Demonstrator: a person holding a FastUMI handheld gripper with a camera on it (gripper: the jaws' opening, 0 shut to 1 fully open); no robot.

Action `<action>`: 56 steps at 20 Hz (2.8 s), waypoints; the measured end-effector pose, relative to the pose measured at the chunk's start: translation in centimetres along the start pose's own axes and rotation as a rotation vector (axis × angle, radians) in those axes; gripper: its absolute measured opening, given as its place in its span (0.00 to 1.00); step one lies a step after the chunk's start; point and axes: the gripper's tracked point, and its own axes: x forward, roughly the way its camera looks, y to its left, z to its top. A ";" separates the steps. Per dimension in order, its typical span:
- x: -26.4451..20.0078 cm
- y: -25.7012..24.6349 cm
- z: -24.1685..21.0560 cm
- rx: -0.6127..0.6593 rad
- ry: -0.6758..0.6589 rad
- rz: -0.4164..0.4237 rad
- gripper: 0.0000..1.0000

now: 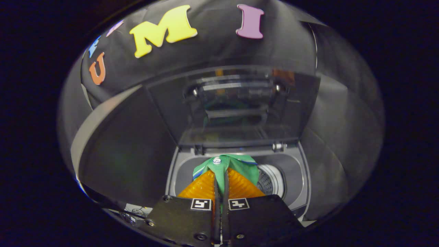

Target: Put the clothes into the washing machine and then close the washing machine lid.

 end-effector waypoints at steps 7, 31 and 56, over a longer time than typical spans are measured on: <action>4.8 -2.4 -8.3 0.070 0.255 -0.073 0.05; 3.1 -3.5 -6.2 -0.061 0.144 -0.104 0.57; -8.7 0.3 19.7 -0.114 -0.431 -0.051 0.83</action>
